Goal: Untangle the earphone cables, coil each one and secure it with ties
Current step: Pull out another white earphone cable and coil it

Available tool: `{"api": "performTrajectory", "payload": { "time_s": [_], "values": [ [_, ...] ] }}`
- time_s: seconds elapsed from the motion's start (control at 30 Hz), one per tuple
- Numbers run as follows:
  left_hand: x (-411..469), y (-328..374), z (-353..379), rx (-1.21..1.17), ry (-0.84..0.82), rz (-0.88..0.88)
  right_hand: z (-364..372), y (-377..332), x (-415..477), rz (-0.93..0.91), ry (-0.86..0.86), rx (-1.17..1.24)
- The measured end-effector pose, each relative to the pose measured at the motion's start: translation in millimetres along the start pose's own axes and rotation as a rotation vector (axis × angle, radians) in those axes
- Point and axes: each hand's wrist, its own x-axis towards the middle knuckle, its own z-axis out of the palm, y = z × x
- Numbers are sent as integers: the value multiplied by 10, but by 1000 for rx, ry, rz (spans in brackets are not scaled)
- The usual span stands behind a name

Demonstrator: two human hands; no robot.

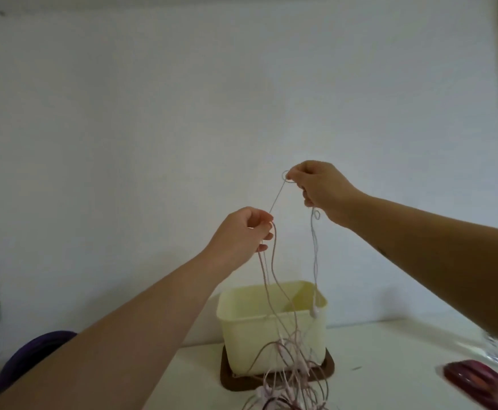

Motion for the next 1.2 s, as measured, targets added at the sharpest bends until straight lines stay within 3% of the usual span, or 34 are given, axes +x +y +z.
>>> {"api": "performTrajectory", "payload": {
  "time_s": [0.13, 0.23, 0.37, 0.53, 0.63, 0.8, 0.9, 0.97, 1.07, 1.13, 1.2],
  "values": [
    [36, 2, -66, 123, -116, -132, -170, -75, 113, -250, -3, -409],
    [-16, -67, -133, 307, -218, -248, -229, -81, 97, -194, -119, -403],
    [-63, -116, -110, 420, -141, -206, -162, -40, 3, -143, -283, -422],
    [-61, 80, -6, -141, -217, -185, -50, -52, -83, -121, -493, -330],
    [-33, 72, -19, -148, -144, -142, -72, -31, -89, -115, -527, -344],
    [51, -74, -251, -287, 244, -152, -193, 286, -75, -1, -341, -413],
    [43, -117, -436, -540, 267, -316, -232, 651, -98, 155, -182, -385],
    [4, -127, -536, -618, 185, -442, -246, 905, -149, 350, -117, -234],
    [-43, -179, -645, -477, 116, -496, -228, 1148, -299, 719, -67, 499],
    [-63, -227, -685, -264, 102, -455, -182, 1257, -343, 761, -9, 791],
    [-69, -253, -707, -133, 112, -397, -128, 1292, -339, 673, 38, 743]
  ]
}}
